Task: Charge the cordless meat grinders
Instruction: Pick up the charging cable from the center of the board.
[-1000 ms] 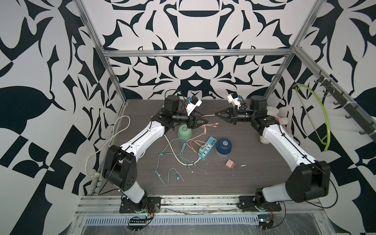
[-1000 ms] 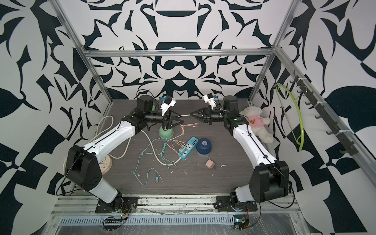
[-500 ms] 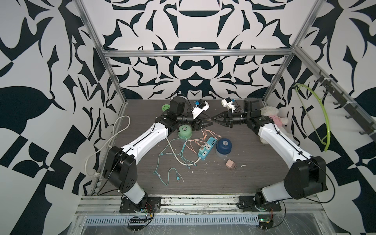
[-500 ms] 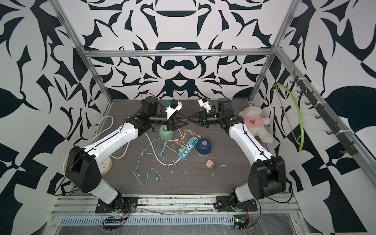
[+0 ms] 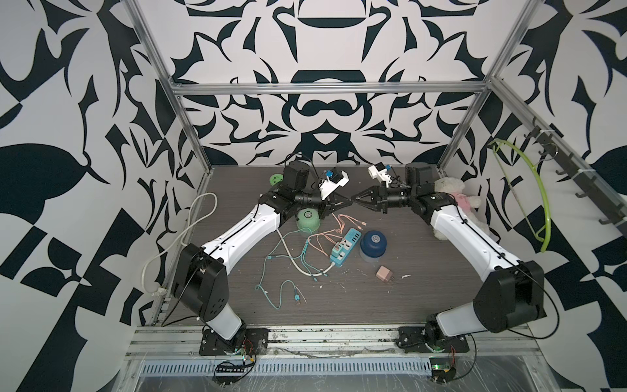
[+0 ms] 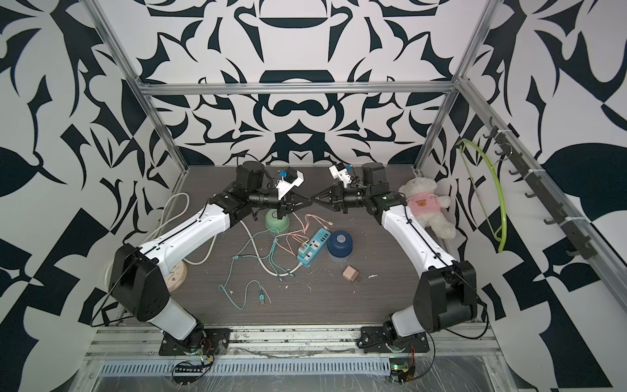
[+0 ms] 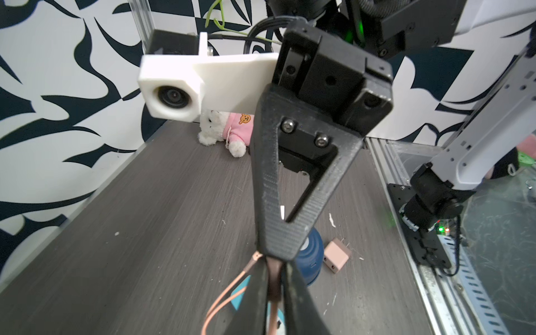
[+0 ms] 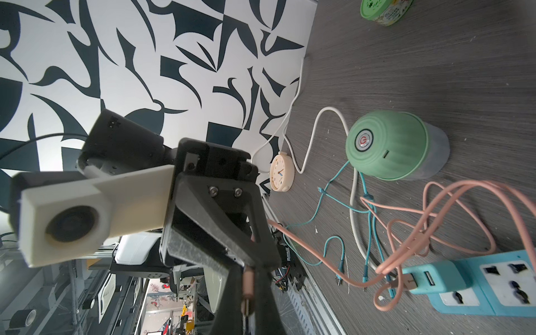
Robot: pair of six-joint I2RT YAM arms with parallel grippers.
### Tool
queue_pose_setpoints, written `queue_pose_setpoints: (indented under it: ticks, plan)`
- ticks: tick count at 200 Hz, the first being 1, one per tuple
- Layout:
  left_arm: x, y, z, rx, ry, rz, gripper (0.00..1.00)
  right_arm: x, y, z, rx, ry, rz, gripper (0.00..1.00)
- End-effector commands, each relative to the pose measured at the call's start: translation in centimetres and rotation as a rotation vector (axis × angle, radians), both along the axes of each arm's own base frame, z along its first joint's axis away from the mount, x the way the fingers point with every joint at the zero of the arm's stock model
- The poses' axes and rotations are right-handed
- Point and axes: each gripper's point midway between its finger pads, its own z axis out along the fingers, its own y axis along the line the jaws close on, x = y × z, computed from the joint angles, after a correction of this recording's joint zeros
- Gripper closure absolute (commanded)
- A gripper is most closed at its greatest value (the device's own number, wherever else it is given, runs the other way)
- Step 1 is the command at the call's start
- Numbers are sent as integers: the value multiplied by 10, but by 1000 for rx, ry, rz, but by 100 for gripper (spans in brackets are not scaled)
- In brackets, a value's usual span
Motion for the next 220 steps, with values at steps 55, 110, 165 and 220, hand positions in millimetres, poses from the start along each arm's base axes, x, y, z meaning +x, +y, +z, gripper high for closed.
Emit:
queue_pose_setpoints:
  ticks: [55, 110, 165, 220]
  plan:
    - [-4, 3, 15, 0, -53, -4, 100, 3, -3, 36, 11, -116, -13, 71]
    - [-5, 3, 13, 6, -39, -10, 100, 1, -8, 25, -39, -96, -19, 83]
    - [-3, 1, 14, 2, -29, -6, 93, -2, -9, 18, -58, -80, -18, 100]
    - [-3, -2, 13, 26, -164, 41, 68, 8, -9, 19, -39, -9, -79, 100]
